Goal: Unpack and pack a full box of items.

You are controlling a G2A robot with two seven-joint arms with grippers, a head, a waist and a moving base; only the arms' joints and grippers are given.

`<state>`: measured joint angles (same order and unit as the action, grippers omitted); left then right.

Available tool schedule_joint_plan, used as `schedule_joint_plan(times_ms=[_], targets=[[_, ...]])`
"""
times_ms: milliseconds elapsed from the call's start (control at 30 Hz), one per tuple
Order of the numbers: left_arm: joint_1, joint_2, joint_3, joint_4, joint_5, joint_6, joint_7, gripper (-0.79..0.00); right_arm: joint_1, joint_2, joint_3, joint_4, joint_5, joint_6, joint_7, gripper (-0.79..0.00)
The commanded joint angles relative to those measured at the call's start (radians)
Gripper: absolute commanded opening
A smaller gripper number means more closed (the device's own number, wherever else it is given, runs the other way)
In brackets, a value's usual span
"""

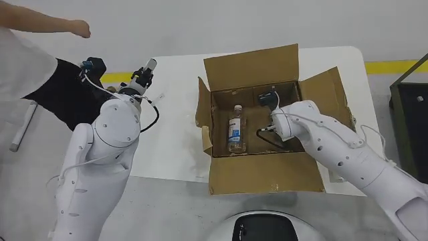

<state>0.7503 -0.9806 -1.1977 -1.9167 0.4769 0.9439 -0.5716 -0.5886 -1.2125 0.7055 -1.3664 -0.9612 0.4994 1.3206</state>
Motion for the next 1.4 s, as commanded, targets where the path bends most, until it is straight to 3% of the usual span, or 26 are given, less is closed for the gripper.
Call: schedule_joint_plan(times_ms=[0, 200, 267, 300, 367, 433, 600, 733, 833, 1033, 1167, 1367], targets=[[0.0, 0.0, 0.0, 0.0, 0.0, 0.0, 0.0, 0.0, -0.005, 0.0, 0.013, -0.017, -0.002, 0.0, -0.001, -0.477], [0.0, 0.0, 0.0, 0.0, 0.0, 0.0, 0.0, 0.0, -0.053, 0.021, 0.116, -0.206, 0.018, -0.032, -0.025, -0.505], [0.0, 0.0, 0.0, 0.0, 0.0, 0.0, 0.0, 0.0, -0.096, 0.038, 0.195, -0.312, 0.041, -0.058, -0.042, -0.591], [0.0, 0.0, 0.0, 0.0, 0.0, 0.0, 0.0, 0.0, -0.117, 0.047, 0.252, -0.386, 0.083, -0.082, -0.066, -0.72], [0.0, 0.0, 0.0, 0.0, 0.0, 0.0, 0.0, 0.0, -0.188, 0.068, 0.383, -0.485, 0.138, -0.095, -0.085, -0.785], [0.0, 0.0, 0.0, 0.0, 0.0, 0.0, 0.0, 0.0, -0.268, 0.086, 0.531, -0.601, 0.236, -0.143, -0.106, -0.785], [0.0, 0.0, 0.0, 0.0, 0.0, 0.0, 0.0, 0.0, -0.468, 0.116, 0.953, -0.72, 0.497, -0.258, -0.167, -0.785], [0.0, 0.0, 0.0, 0.0, 0.0, 0.0, 0.0, 0.0, -0.633, 0.119, 1.262, -0.709, 0.697, -0.339, -0.25, -0.785], [0.0, 0.0, 0.0, 0.0, 0.0, 0.0, 0.0, 0.0, -0.743, 0.118, 1.411, -0.643, 0.762, -0.359, -0.277, -0.785], [0.0, 0.0, 0.0, 0.0, 0.0, 0.0, 0.0, 0.0, -0.834, 0.137, 1.466, -0.506, 0.67, -0.221, -0.154, -0.785], [0.0, 0.0, 0.0, 0.0, 0.0, 0.0, 0.0, 0.0, -0.854, 0.165, 1.408, -0.488, 0.44, -0.212, -0.017, -0.785], [0.0, 0.0, 0.0, 0.0, 0.0, 0.0, 0.0, 0.0, -0.816, 0.204, 1.275, -0.482, 0.123, -0.281, 0.179, -0.785]])
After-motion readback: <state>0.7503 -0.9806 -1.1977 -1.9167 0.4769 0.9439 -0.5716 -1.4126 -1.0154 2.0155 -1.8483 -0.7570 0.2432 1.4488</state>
